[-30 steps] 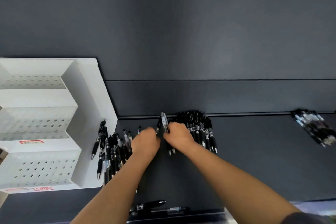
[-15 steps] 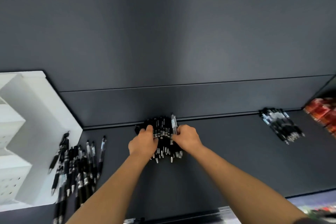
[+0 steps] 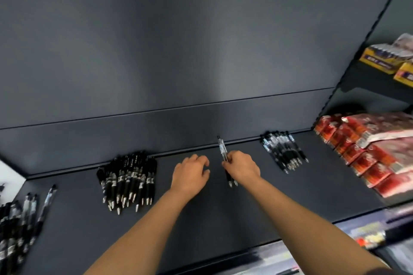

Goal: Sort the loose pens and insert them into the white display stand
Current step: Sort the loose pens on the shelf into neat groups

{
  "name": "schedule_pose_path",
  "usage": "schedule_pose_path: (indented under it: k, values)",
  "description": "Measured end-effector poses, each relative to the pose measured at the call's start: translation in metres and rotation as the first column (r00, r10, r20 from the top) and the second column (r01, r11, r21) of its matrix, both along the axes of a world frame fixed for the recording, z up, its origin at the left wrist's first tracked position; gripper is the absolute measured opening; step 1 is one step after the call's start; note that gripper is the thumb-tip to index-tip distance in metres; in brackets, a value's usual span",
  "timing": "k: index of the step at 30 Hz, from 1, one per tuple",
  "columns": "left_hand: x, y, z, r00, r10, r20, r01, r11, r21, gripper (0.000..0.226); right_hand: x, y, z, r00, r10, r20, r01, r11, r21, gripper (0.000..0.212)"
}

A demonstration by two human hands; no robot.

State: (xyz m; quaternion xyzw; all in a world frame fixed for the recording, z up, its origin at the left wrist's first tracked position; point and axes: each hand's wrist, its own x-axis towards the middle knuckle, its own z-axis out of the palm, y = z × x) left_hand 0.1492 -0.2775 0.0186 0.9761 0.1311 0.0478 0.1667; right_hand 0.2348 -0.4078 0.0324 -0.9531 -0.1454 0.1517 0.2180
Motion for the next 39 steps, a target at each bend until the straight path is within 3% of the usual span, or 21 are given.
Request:
schedule_pose_path:
  k: [7,12,21,33,39]
  values:
    - [0.045,-0.064,-0.008,0.99,-0.122,-0.07,0.117,0.991,-0.07,0.027,0.063,-0.073,-0.009,0.996,-0.078,0.044,0.085,0.98,-0.178,0.026]
    - [0.071,-0.091,-0.016,0.965,-0.194,-0.175,0.174,0.977,-0.124,0.038,0.089,-0.084,-0.02,0.997,-0.059,0.055,0.07,0.968,-0.24,0.02]
    - [0.102,-0.127,-0.033,0.938,-0.254,-0.237,0.208,0.957,-0.203,0.063,0.103,-0.101,-0.026,0.993,0.034,0.112,-0.007,0.972,-0.236,0.017]
    - [0.133,-0.153,-0.043,0.983,-0.158,-0.098,0.153,0.987,-0.052,0.035,0.096,-0.111,-0.035,0.986,0.133,0.096,-0.111,0.972,-0.206,0.02]
    - [0.126,-0.138,-0.037,0.978,-0.177,-0.111,0.175,0.984,-0.027,0.038,0.093,-0.111,-0.032,0.97,0.165,0.176,-0.123,0.966,-0.226,0.021]
